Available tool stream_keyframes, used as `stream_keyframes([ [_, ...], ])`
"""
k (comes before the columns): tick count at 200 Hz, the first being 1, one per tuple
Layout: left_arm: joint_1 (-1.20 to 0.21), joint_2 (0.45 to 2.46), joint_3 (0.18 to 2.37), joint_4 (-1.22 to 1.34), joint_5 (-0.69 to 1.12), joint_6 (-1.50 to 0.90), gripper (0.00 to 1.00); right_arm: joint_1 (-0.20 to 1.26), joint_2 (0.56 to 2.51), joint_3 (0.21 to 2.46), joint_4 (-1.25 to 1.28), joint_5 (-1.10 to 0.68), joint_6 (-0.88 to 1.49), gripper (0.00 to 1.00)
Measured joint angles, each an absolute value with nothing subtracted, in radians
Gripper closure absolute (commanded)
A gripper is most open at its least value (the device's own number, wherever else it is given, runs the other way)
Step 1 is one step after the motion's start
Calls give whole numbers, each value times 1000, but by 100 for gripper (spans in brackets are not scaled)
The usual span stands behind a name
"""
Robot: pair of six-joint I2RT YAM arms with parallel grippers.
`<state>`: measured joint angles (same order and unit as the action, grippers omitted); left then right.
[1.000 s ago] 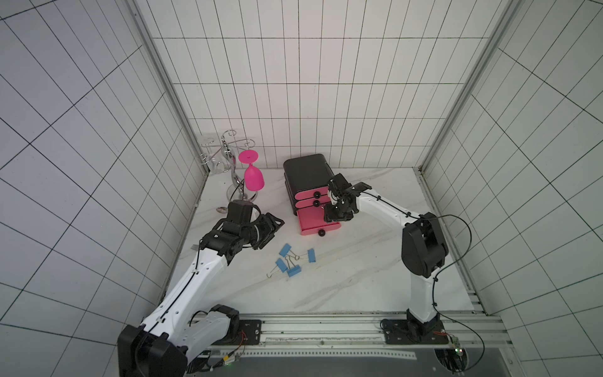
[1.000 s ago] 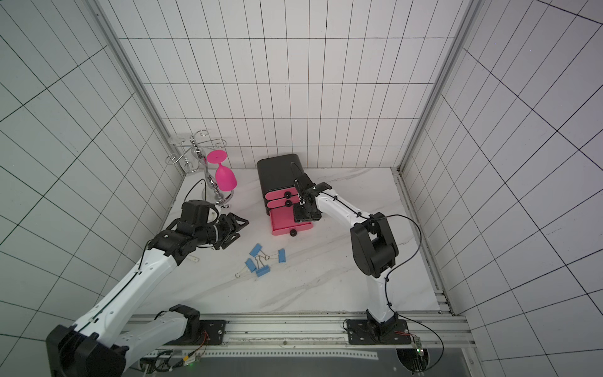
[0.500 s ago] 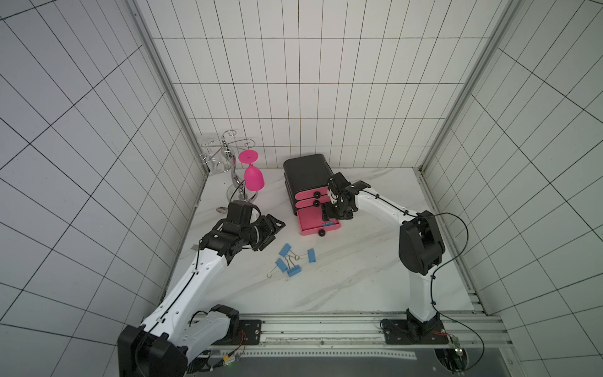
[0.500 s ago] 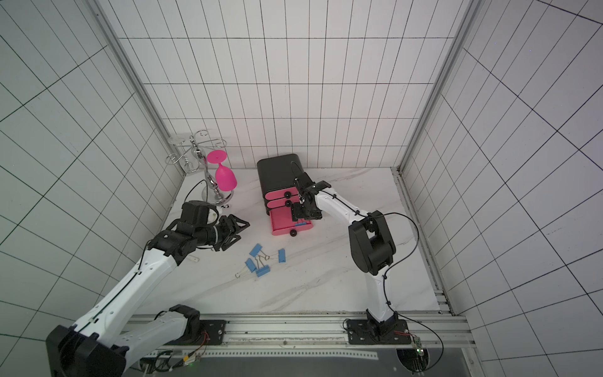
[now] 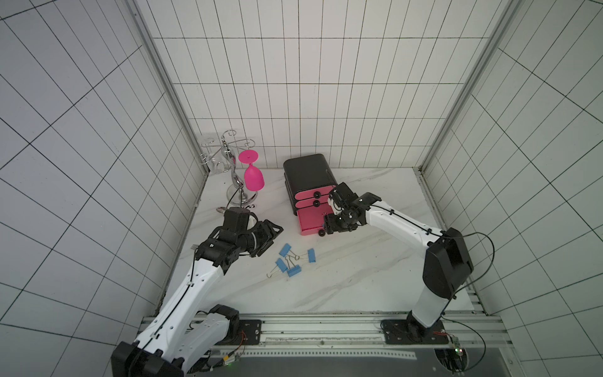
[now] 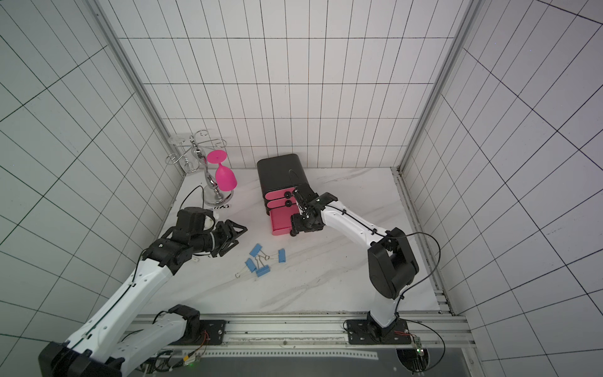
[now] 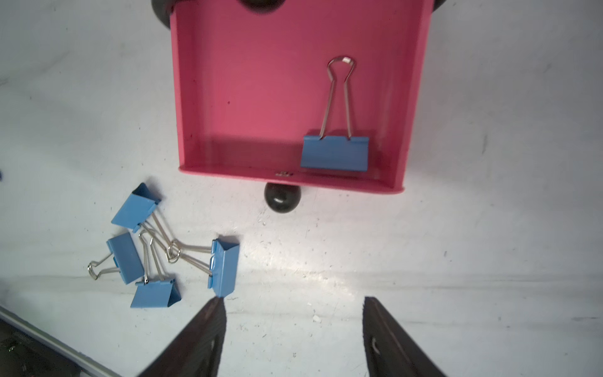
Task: Put the binder clips in the drawer according to color
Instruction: Place the binder clip in the drawer, then pick up the binder clip at the center of the board.
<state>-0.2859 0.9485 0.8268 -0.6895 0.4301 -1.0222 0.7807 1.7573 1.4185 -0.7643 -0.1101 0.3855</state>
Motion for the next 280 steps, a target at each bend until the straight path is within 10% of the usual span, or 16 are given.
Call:
stream_keyframes([
  [99, -286, 825, 755, -717, 408, -1062, 32, 949, 1918, 1451, -744, -77, 424, 61],
  [280, -285, 825, 759, -800, 409, -1028, 32, 978, 2014, 1446, -632, -57, 509, 80],
])
